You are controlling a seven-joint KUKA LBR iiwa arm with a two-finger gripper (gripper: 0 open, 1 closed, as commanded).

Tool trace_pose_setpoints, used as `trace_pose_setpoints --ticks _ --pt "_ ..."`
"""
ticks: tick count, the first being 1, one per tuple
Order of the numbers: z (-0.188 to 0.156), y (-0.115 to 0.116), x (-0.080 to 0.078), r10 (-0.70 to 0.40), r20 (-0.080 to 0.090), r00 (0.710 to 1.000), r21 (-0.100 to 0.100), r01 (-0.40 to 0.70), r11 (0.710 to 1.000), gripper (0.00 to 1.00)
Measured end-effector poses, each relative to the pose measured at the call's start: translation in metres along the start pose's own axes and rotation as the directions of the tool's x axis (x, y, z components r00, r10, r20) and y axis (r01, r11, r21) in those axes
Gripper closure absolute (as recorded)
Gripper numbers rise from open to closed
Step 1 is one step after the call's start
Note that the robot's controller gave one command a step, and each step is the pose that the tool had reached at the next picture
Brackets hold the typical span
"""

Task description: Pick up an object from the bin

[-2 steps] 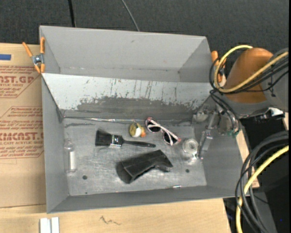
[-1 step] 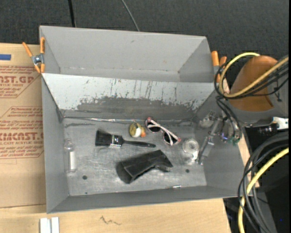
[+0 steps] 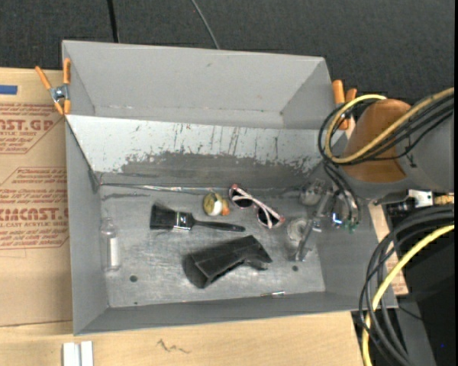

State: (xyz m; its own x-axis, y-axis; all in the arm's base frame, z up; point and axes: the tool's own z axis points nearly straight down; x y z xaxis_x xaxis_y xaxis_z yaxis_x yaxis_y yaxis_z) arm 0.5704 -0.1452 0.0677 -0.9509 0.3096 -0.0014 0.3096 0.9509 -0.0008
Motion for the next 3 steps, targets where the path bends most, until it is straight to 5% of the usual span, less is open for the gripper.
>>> trace_pose_setpoints --ticks 1,3 --pt "-0.0037 -0.0159 0.0235 0.094 0.003 0.996 -0.003 -0.094 0.996 1.0" --pt "-0.0087 -0.0161 0.0256 0.093 -0.004 0.996 -0.002 -0.093 0.996 1.0"
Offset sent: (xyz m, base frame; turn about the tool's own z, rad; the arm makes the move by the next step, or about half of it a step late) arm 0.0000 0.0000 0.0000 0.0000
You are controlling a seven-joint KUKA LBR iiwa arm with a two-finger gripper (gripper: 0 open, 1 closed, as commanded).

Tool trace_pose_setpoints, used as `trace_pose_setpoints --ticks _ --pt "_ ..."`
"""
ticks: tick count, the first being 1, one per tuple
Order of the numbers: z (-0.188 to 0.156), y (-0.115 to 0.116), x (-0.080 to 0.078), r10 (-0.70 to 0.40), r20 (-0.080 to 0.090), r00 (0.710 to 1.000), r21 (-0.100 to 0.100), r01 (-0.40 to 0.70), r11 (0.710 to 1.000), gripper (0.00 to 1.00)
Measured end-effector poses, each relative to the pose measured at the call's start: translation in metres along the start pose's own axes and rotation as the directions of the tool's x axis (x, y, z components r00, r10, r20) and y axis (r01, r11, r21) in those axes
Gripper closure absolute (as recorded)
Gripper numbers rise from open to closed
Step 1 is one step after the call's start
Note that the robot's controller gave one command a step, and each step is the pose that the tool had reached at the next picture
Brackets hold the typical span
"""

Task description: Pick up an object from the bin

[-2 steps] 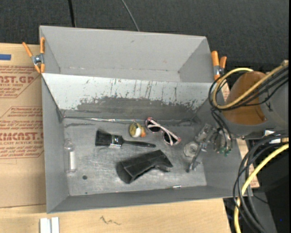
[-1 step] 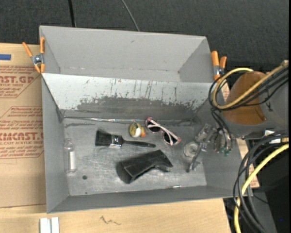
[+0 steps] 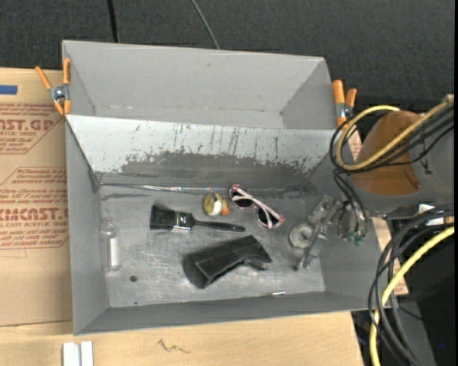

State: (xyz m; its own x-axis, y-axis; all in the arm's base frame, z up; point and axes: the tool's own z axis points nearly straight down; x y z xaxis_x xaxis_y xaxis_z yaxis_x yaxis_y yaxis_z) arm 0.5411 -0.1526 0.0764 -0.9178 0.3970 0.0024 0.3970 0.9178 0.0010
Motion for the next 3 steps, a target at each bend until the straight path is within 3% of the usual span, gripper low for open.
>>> trace_pose_setpoints --ticks 1,3 --pt "-0.021 -0.001 0.002 0.0 -0.007 1.0 0.001 0.0 1.0 1.0" --pt "-0.051 0.0 -0.001 0.0 0.008 1.0 -0.001 0.0 1.0 1.0"
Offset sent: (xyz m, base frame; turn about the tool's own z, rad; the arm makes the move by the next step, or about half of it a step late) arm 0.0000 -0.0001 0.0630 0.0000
